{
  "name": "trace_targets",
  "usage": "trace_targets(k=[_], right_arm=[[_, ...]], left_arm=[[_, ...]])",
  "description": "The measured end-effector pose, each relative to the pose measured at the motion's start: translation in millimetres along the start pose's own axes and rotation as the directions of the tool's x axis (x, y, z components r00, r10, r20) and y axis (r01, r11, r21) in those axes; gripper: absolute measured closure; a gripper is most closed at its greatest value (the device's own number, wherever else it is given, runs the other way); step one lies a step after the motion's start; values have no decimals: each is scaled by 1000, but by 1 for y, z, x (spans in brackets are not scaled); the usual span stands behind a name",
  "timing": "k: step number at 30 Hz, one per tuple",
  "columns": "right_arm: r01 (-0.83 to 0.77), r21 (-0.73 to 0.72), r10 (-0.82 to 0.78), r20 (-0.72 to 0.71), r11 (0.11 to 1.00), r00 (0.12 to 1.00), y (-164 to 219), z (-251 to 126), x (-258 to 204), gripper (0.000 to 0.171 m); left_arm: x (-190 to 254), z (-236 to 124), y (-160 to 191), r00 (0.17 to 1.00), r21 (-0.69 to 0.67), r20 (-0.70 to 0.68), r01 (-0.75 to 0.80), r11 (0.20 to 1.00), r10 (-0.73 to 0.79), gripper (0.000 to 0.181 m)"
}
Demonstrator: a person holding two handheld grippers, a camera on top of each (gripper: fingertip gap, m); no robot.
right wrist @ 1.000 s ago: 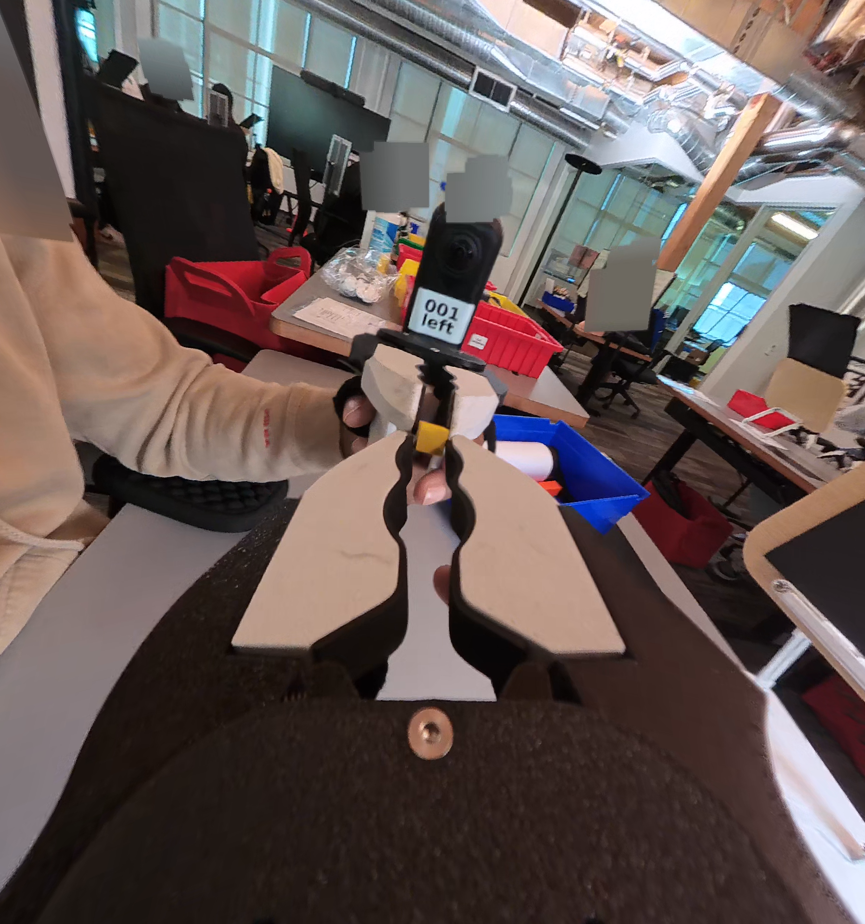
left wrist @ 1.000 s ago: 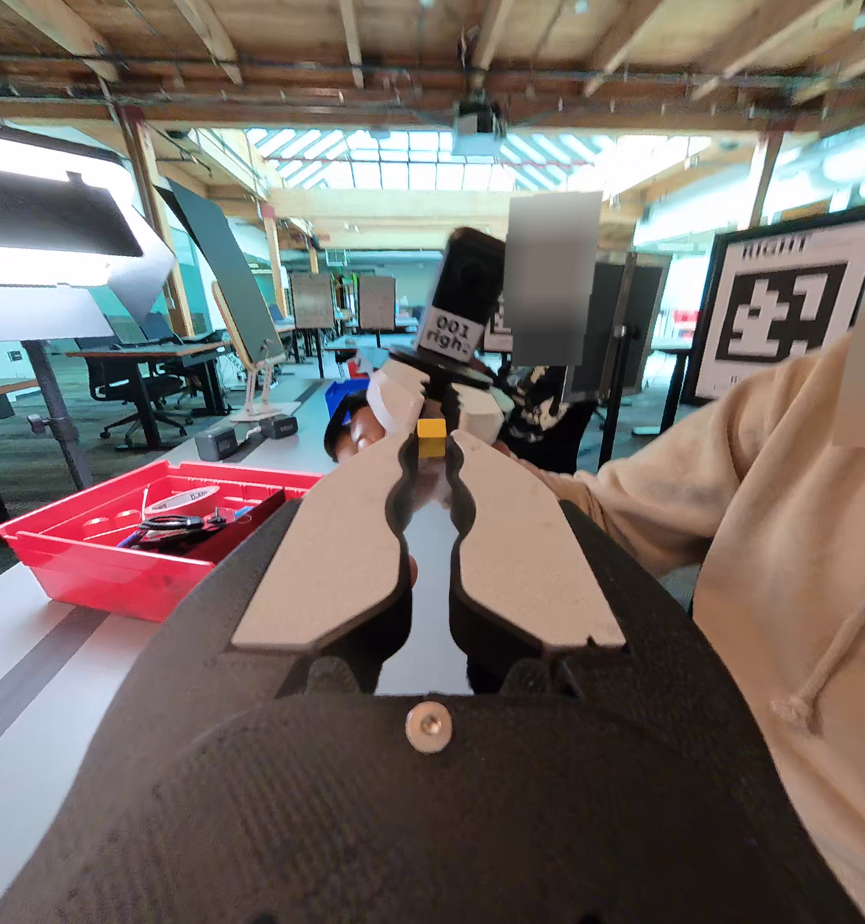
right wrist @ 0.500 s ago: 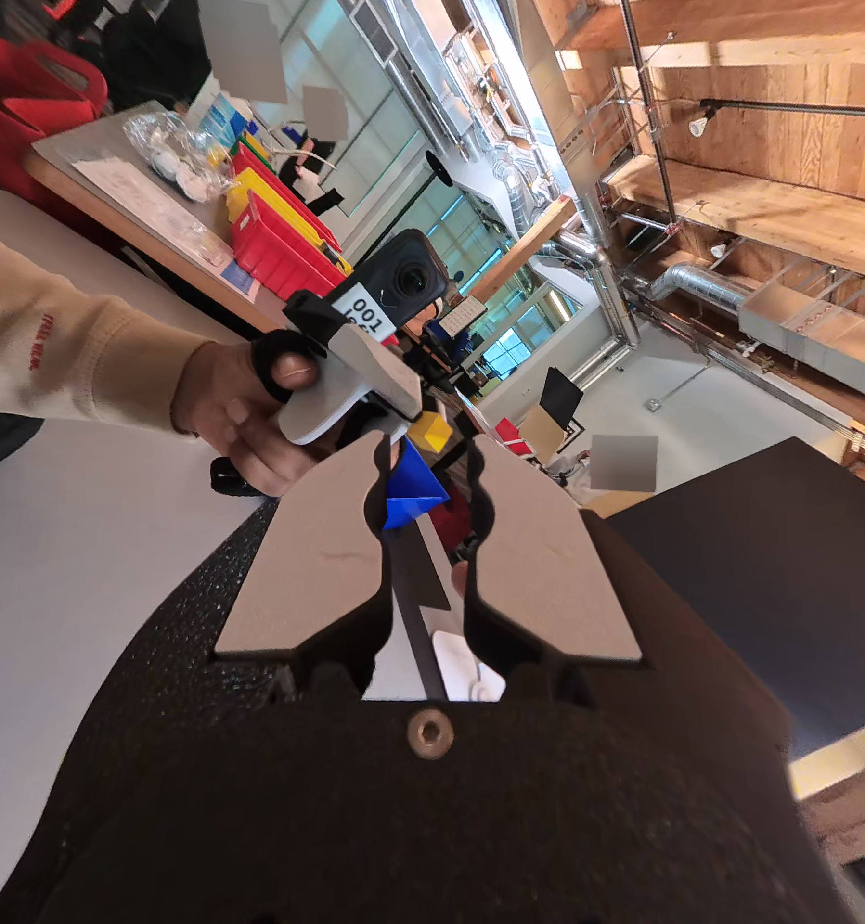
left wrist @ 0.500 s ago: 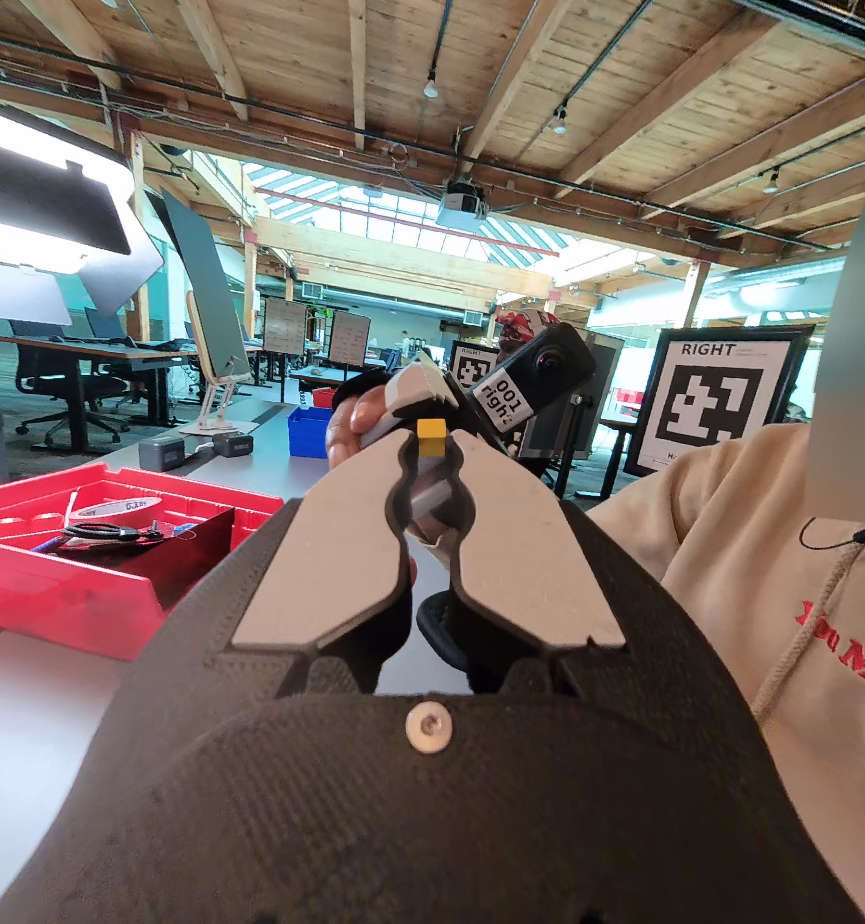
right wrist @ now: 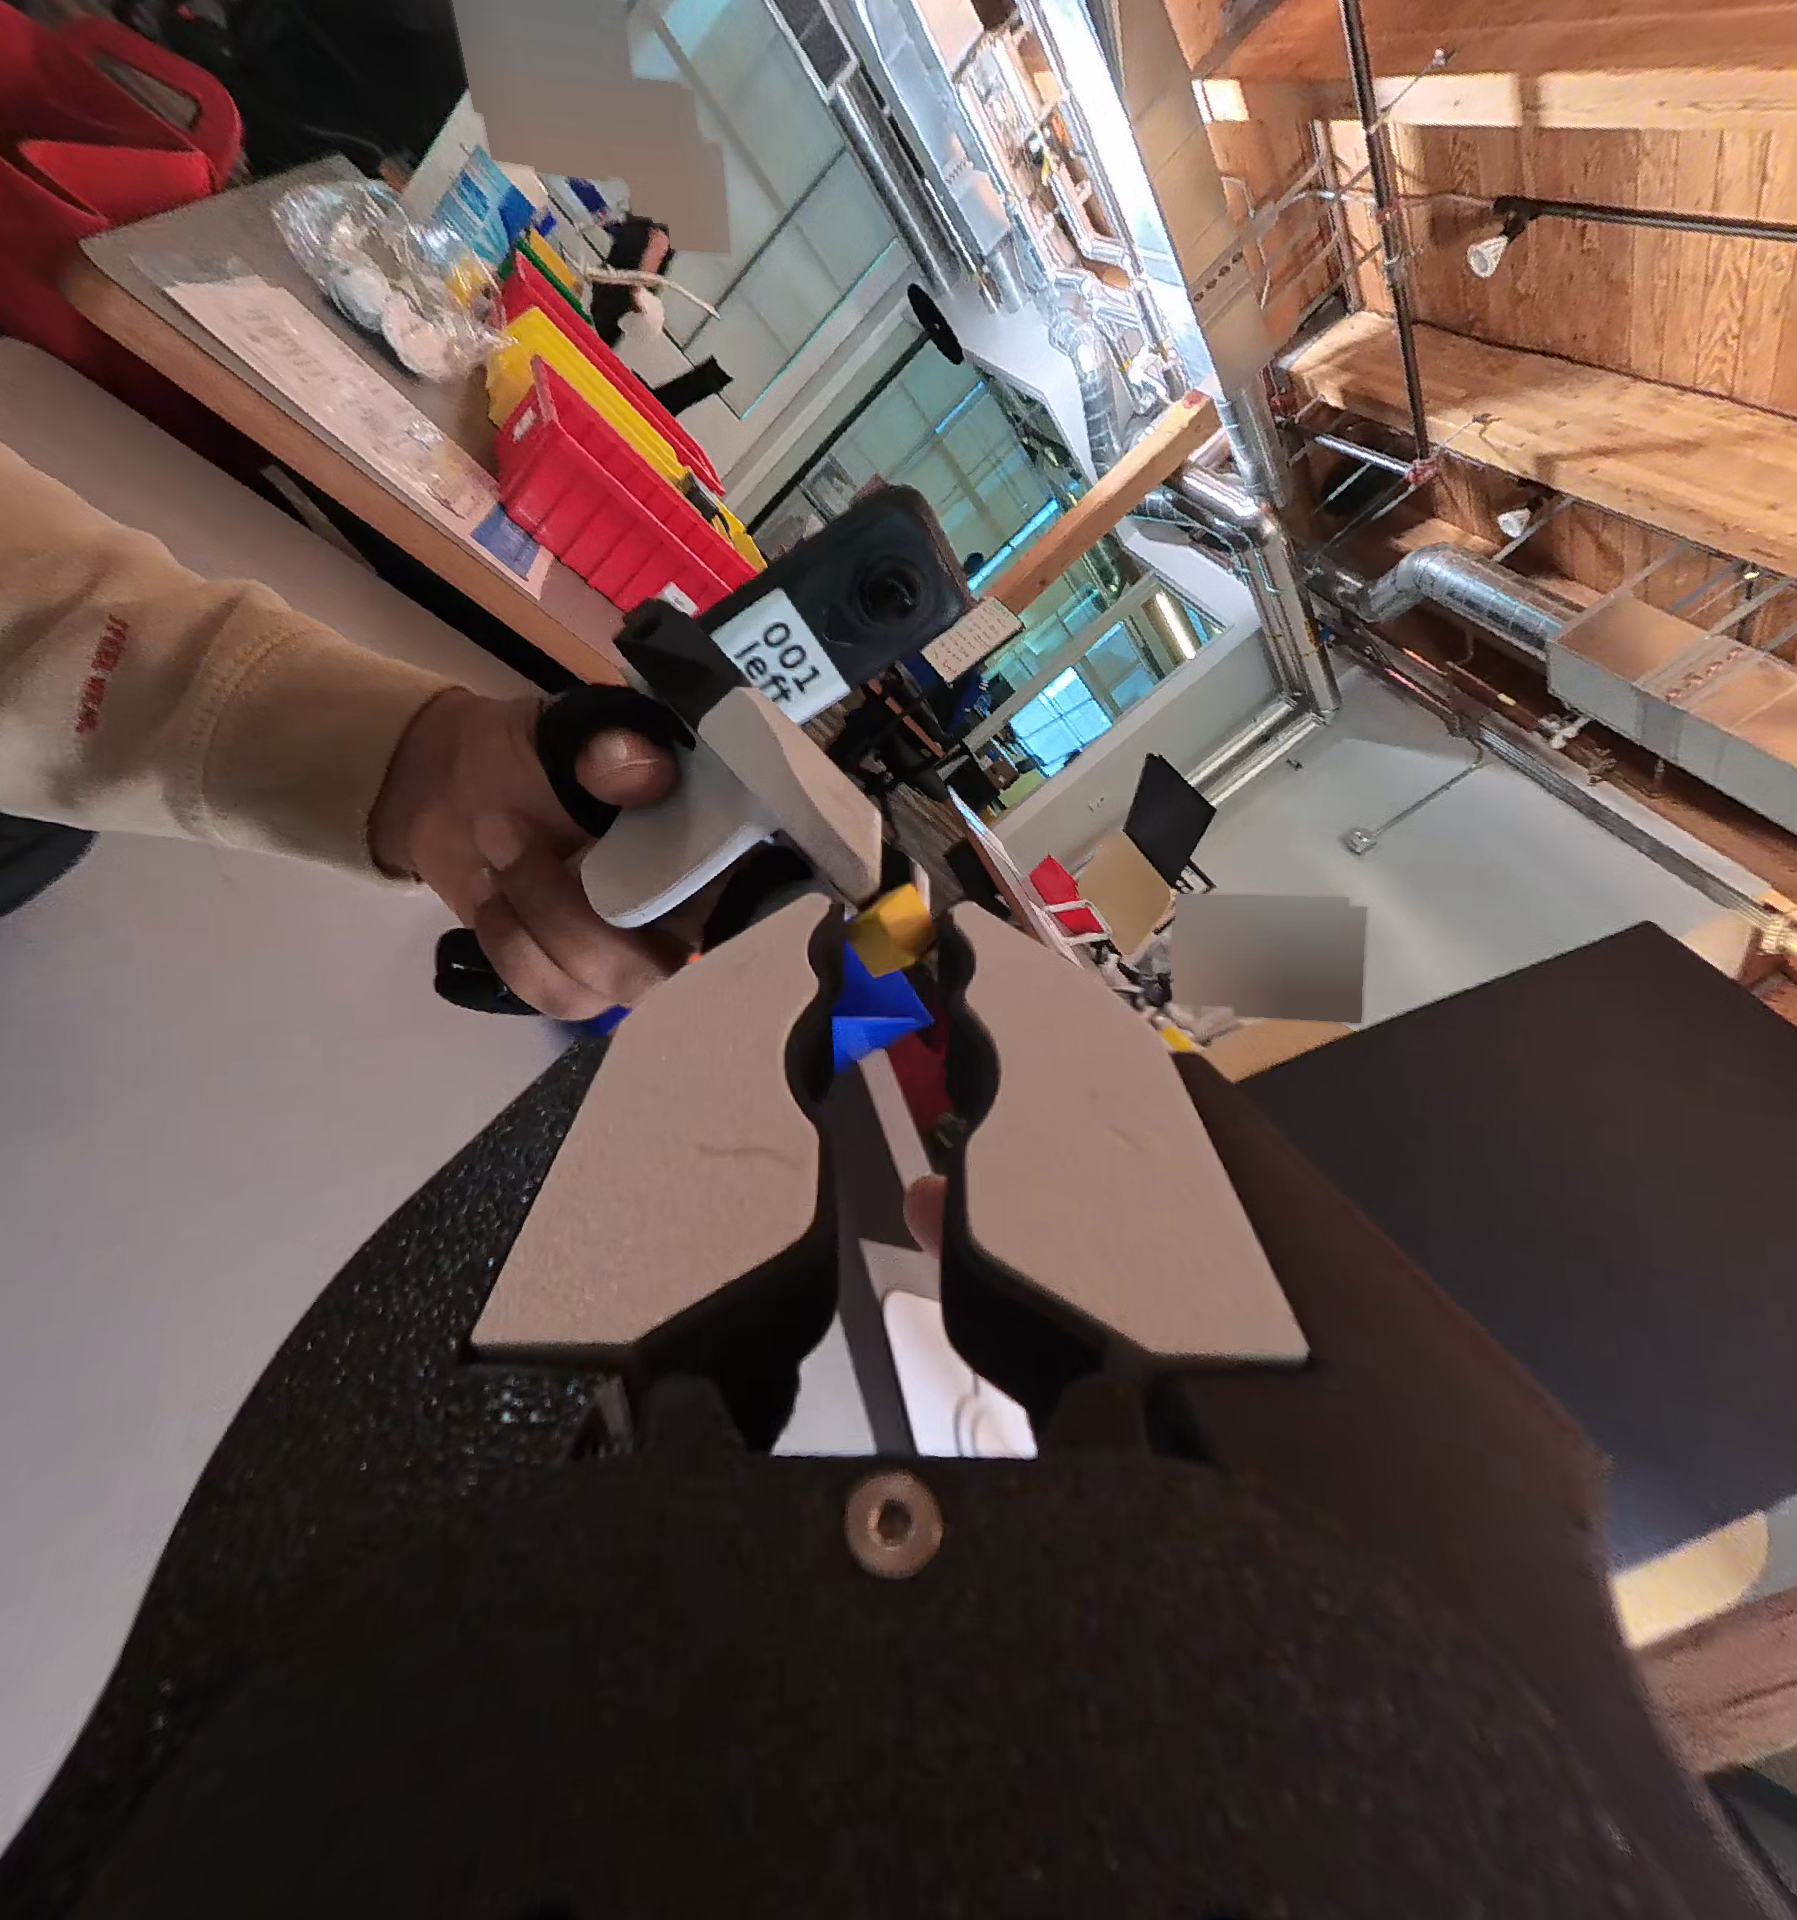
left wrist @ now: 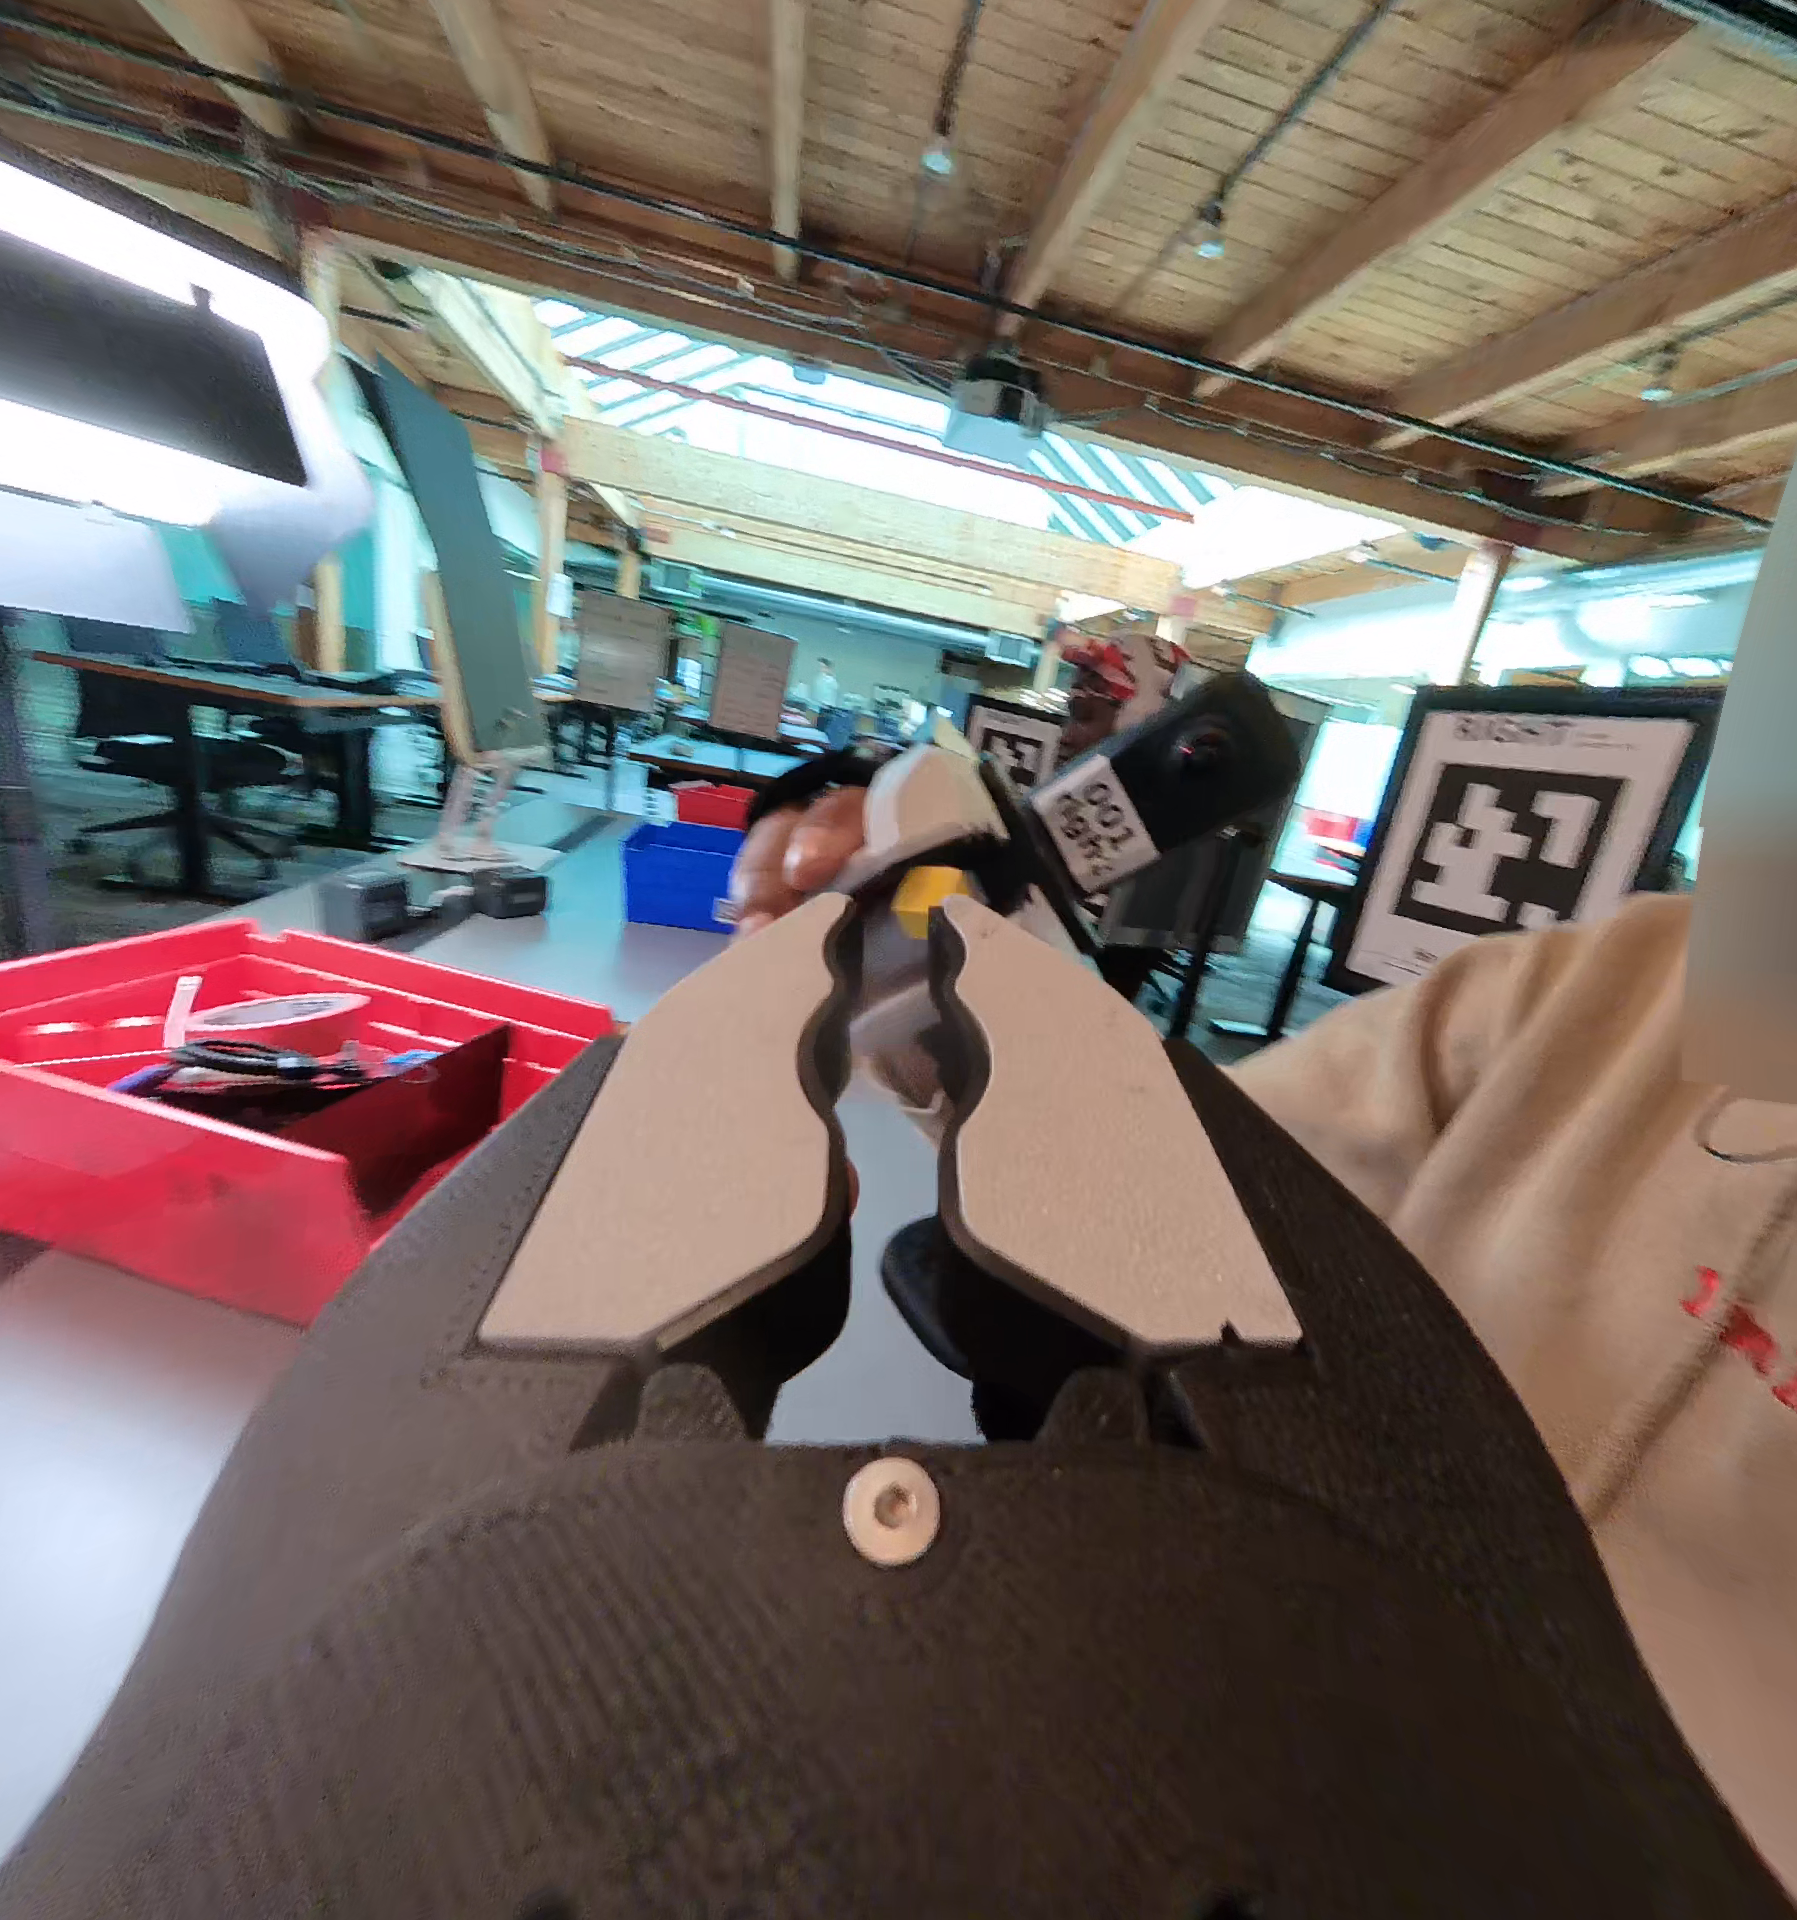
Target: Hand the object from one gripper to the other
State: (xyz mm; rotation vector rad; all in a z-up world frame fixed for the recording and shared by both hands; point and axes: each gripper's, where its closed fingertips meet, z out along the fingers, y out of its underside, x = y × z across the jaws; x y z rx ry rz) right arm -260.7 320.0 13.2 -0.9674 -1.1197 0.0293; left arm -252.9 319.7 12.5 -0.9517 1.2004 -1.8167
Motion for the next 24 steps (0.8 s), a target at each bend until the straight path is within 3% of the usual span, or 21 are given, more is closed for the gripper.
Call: trace_targets(k=[7, 11, 14, 20, 24], right_arm=[[87, -108, -90, -17, 990, 996, 14, 3, 0, 155], [107, -112, -110, -15, 988, 994, 13, 4, -2, 155], [83, -74, -84, -7, 994, 996, 5, 2, -2, 155], [113, -134, -116, -17, 984, 993, 19, 4, 0, 155], [139, -167, -141, -4, 976, 990, 24, 7, -4, 155]], left_arm=[[-7, -5, -1, 994, -50, 80, -76, 996, 80, 152], [-26, -10, 4, 982, -90, 171, -63, 994, 78, 167], [-48, -20, 9, 941, -167, 299, -112, 980, 158, 166], [-21, -9, 2, 980, -107, 178, -76, 991, 94, 153], [-24, -6, 9, 975, -142, 189, -88, 986, 114, 150]])
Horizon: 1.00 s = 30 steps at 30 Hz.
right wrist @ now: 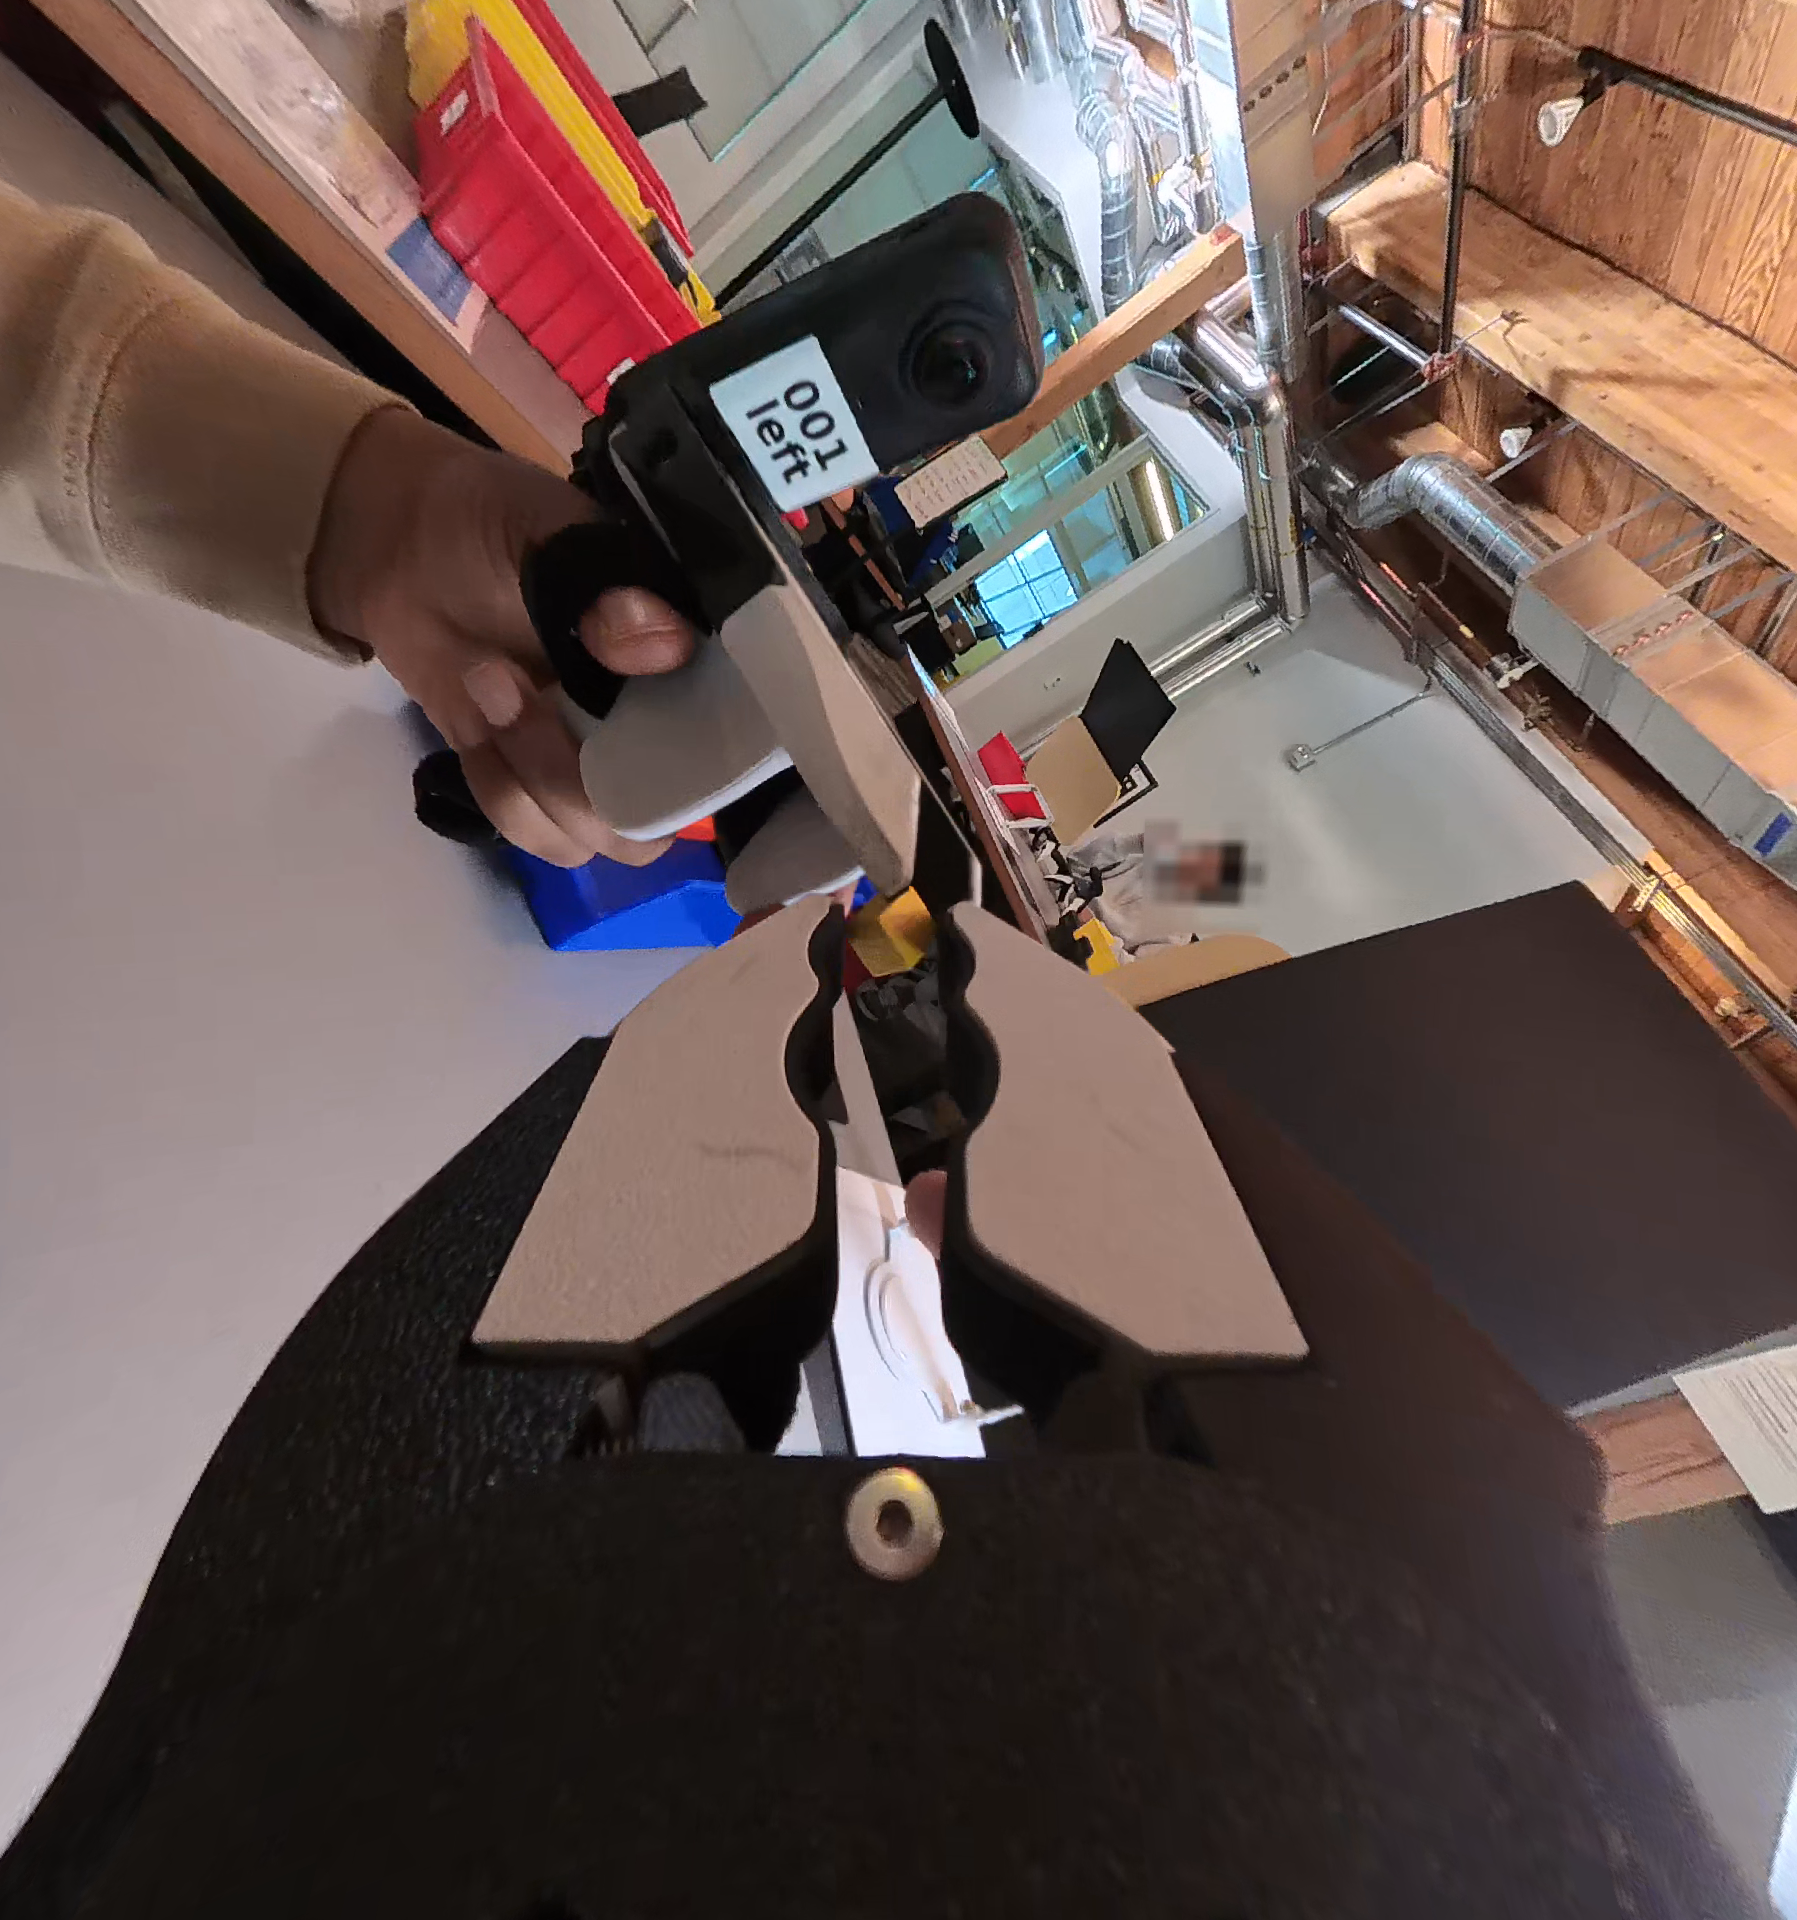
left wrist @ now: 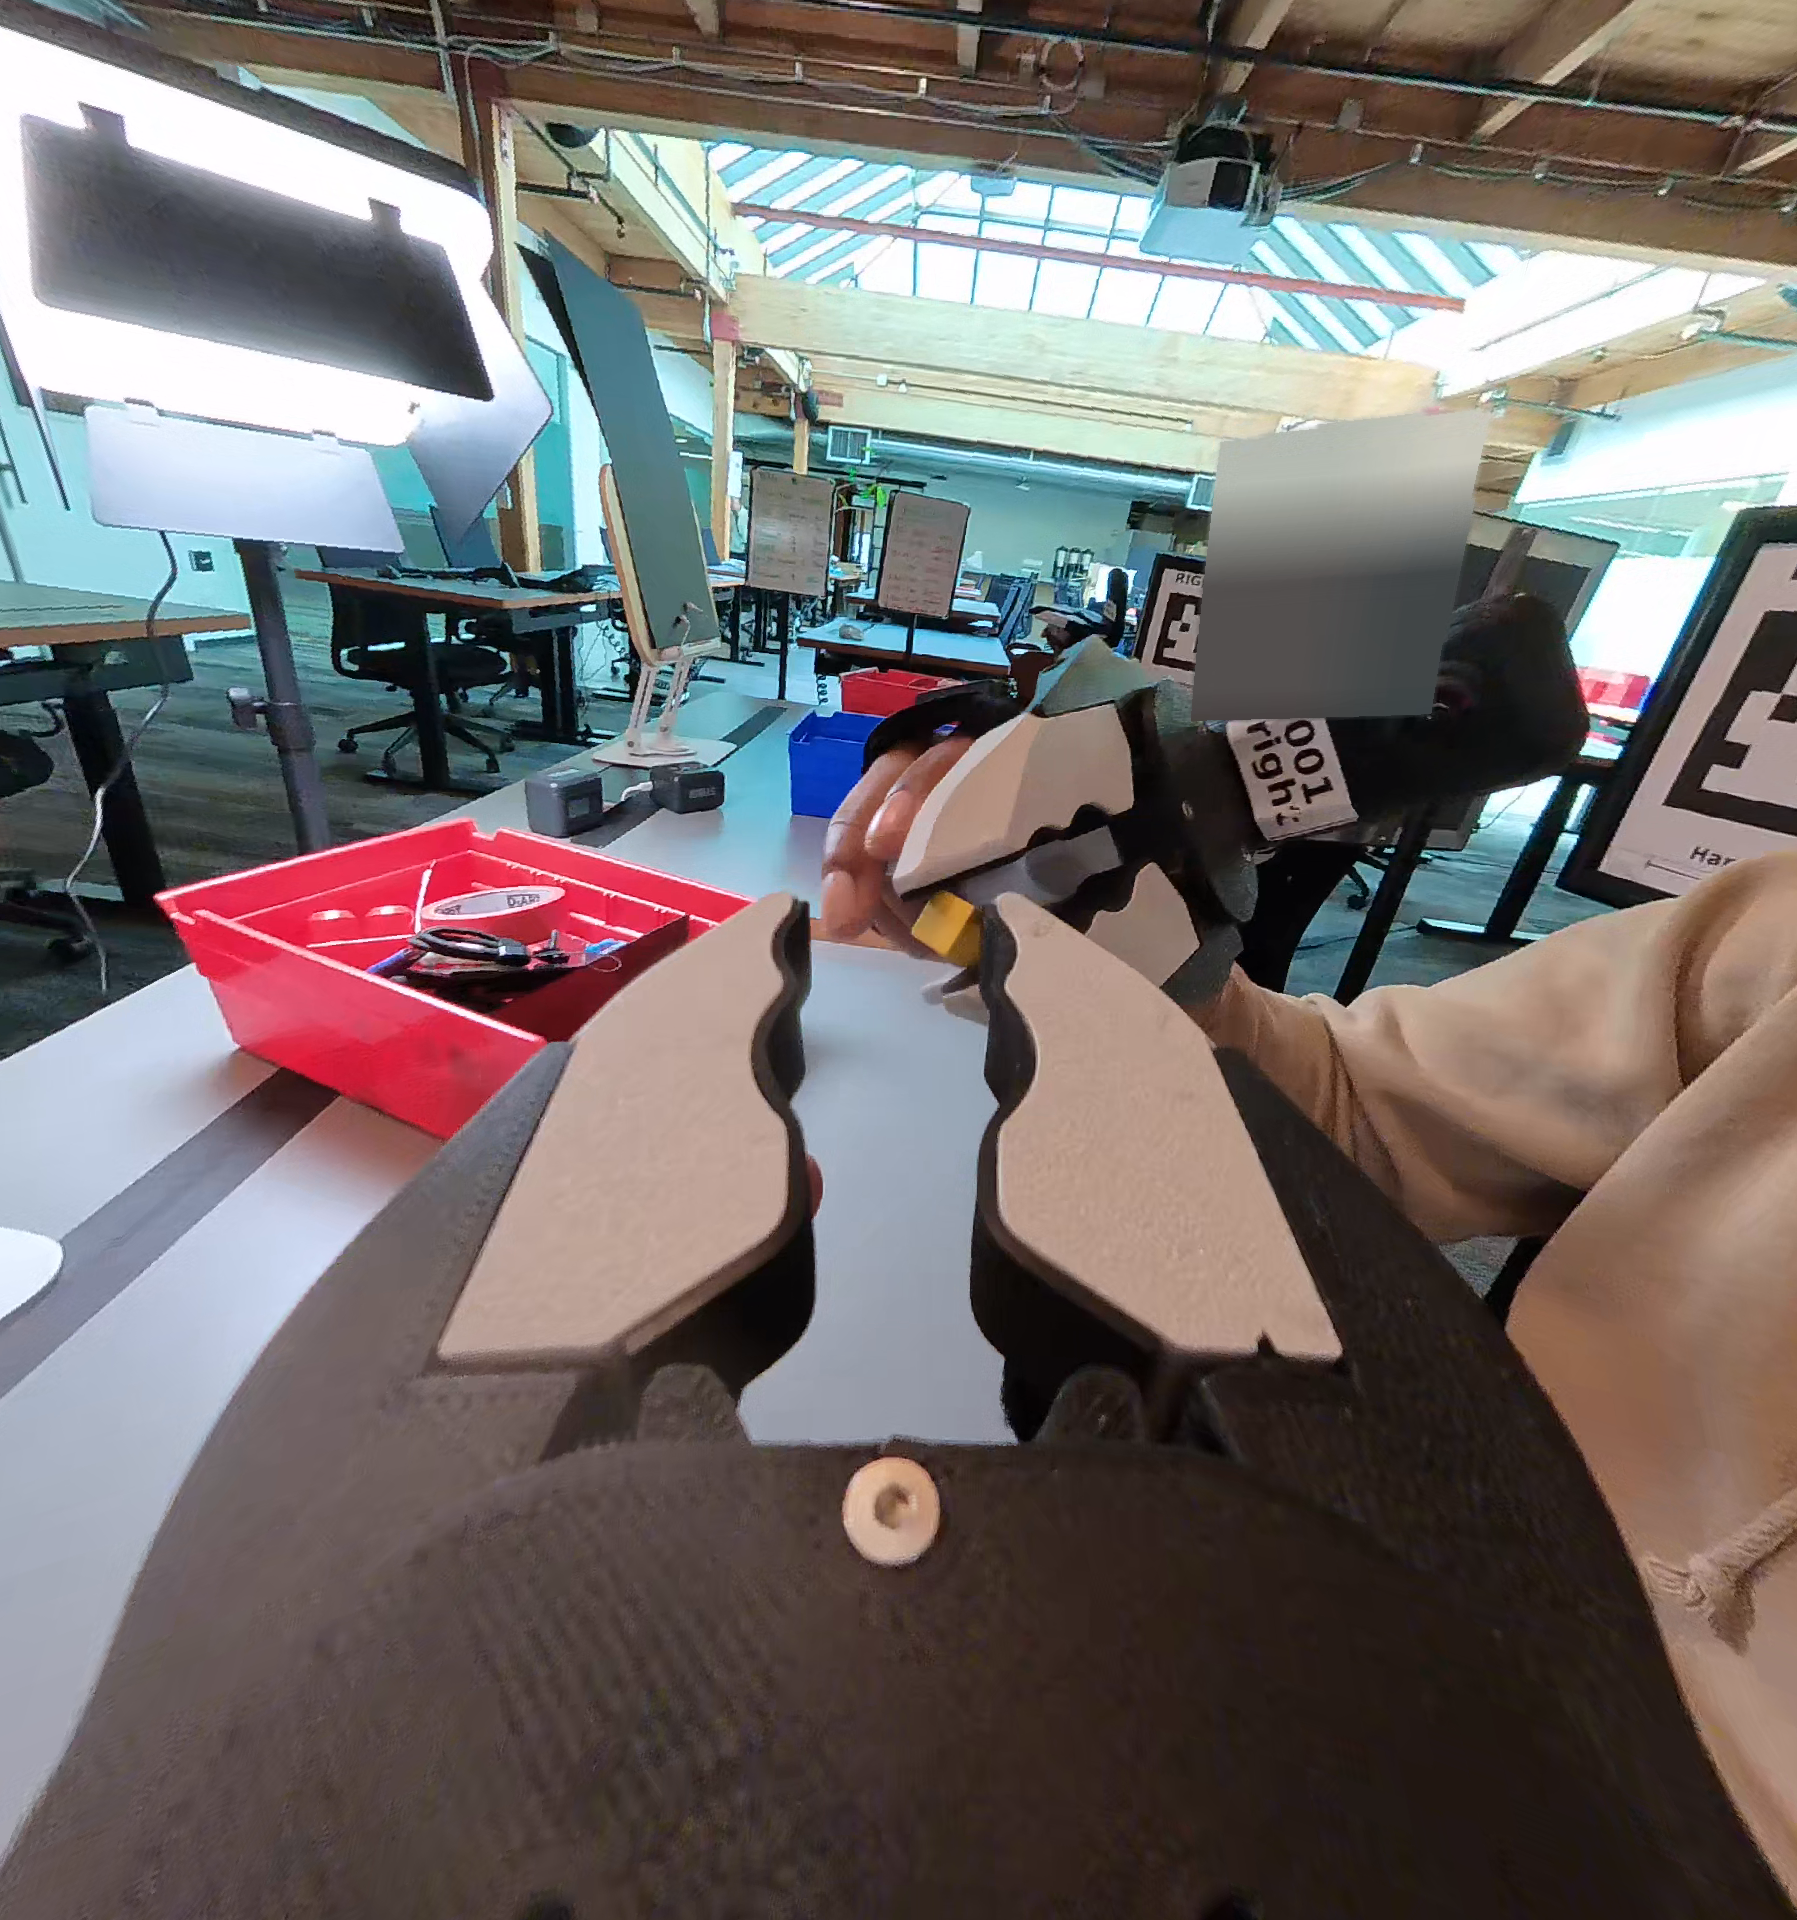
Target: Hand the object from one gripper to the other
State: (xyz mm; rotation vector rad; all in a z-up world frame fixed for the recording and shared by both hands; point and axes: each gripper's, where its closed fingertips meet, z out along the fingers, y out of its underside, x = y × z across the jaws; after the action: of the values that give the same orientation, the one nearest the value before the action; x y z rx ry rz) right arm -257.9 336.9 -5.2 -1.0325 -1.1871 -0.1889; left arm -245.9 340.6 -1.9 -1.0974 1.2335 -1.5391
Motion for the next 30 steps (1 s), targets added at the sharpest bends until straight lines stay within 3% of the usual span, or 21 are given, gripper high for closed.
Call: trace_targets(k=[3, 5, 14, 20, 21, 24, 30], right_arm=[[-1, 3, 1, -5, 1000, 1000, 2, -1, 2, 155], [-51, 72, 50, 25, 996, 998, -10, -5, 0, 155], [10, -24, -10, -5, 1000, 1000, 8, 1, 1, 155], [35, -58, -35, 4, 998, 999, 13, 4, -3, 155], [33, -54, -33, 3, 998, 999, 13, 3, -2, 155], [-15, 25, 14, 18, 1000, 1000, -2, -1, -2, 155], [4, -38, -5, -6, 999, 1000, 11, 0, 3, 155]], left_arm=[[-23, -5, 4, 992, -32, 128, -6, 999, 10, 165], [-36, -9, 10, 980, -69, 193, -38, 997, 51, 164], [-5, -1, 3, 999, -41, 39, 0, 999, 2, 149], [-13, -2, 7, 997, -61, 78, -25, 998, 30, 150], [-21, -4, 6, 991, -61, 126, -33, 998, 40, 160], [-40, -11, 14, 970, -122, 221, -80, 989, 105, 159], [-16, -6, 5, 992, -67, 100, -75, 995, 81, 146]])
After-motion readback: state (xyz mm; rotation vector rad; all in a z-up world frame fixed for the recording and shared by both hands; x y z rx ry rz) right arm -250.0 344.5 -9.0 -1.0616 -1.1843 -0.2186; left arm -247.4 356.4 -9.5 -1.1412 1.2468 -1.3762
